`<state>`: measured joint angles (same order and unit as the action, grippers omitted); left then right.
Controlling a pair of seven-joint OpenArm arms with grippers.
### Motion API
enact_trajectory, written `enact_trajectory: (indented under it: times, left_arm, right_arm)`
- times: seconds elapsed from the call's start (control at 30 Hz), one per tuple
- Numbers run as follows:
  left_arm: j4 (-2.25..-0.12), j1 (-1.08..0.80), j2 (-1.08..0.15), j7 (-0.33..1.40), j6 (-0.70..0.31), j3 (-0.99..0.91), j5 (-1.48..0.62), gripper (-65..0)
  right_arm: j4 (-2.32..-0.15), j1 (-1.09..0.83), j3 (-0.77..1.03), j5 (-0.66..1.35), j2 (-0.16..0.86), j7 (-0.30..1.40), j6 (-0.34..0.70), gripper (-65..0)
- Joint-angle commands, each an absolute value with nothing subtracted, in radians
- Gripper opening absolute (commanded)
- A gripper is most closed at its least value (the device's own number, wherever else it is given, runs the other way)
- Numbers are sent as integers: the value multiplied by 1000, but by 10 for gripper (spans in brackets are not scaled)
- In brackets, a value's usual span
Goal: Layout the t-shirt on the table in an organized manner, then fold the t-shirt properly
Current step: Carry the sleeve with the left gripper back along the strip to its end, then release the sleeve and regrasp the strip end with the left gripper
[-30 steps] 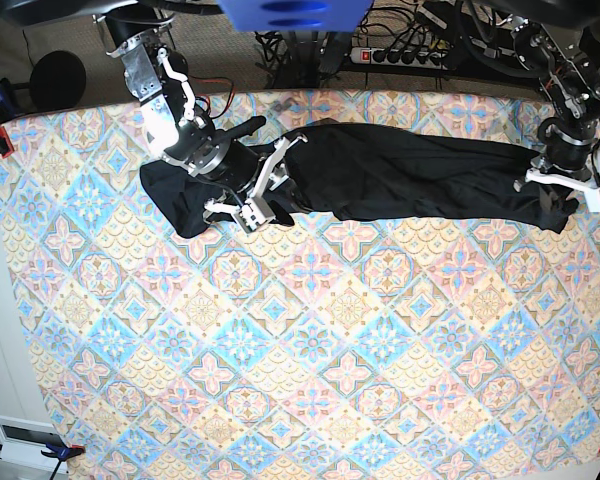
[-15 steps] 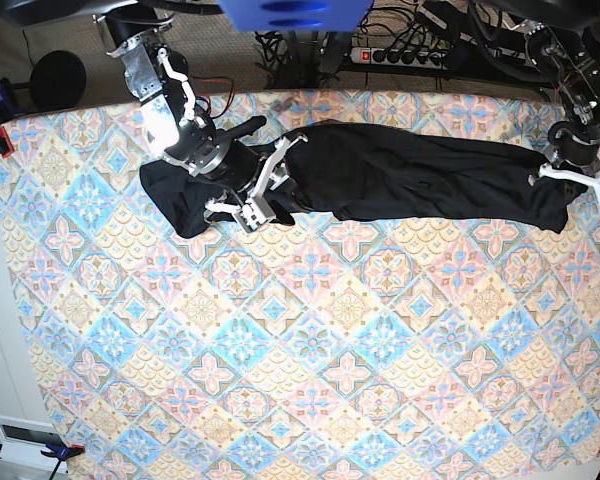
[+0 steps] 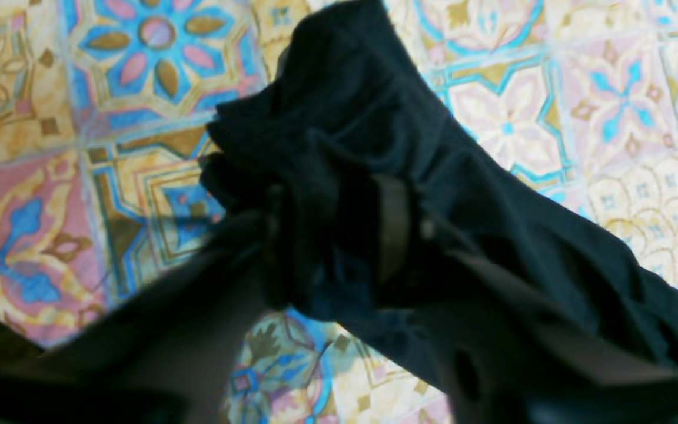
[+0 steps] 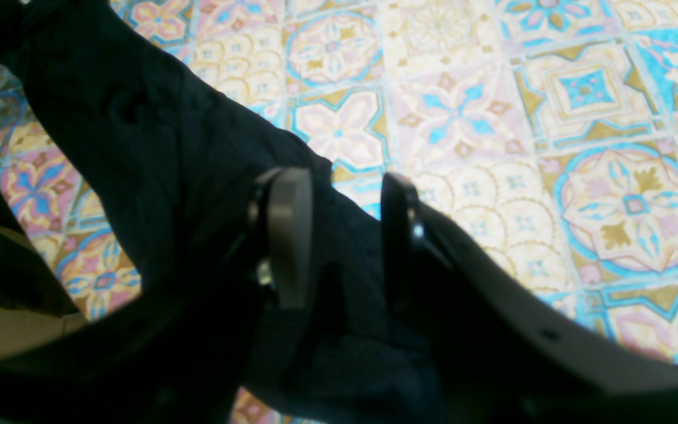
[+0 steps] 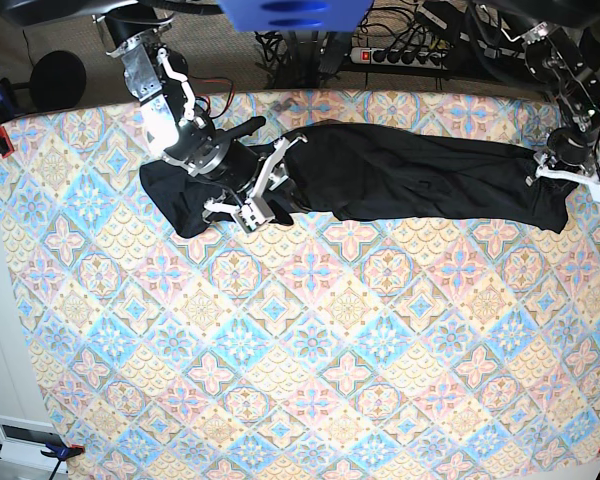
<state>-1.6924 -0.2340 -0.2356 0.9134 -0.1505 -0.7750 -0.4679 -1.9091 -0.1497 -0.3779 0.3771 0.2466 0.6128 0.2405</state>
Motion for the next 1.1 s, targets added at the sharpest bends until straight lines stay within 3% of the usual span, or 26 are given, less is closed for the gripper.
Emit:
enact_trajectory:
  times: [0.0, 0.2, 0.43, 0.7, 1.07]
  left_arm:
    - [-1715, -236, -255, 906, -157, -779, -481, -409]
    - [-1716, -234, -352, 1009, -160, -786, -561, -331]
    - [-1647, -226, -521, 1038, -160, -765, -628, -324]
    - [-1402, -147, -711, 1104, -163, -573, -707, -323]
    - [-1245, -120, -717, 981, -163, -452, -716, -323]
  right_arm:
    - [-1926, -139, -377, 387, 249, 587, 246, -457]
    - [-1926, -143, -377, 387, 249, 588, 246, -457]
    - [-1926, -145, -378, 387, 249, 588, 246, -457]
    - [-1928, -145, -378, 387, 249, 588, 246, -457]
    - [-1936, -147, -375, 387, 249, 587, 246, -457]
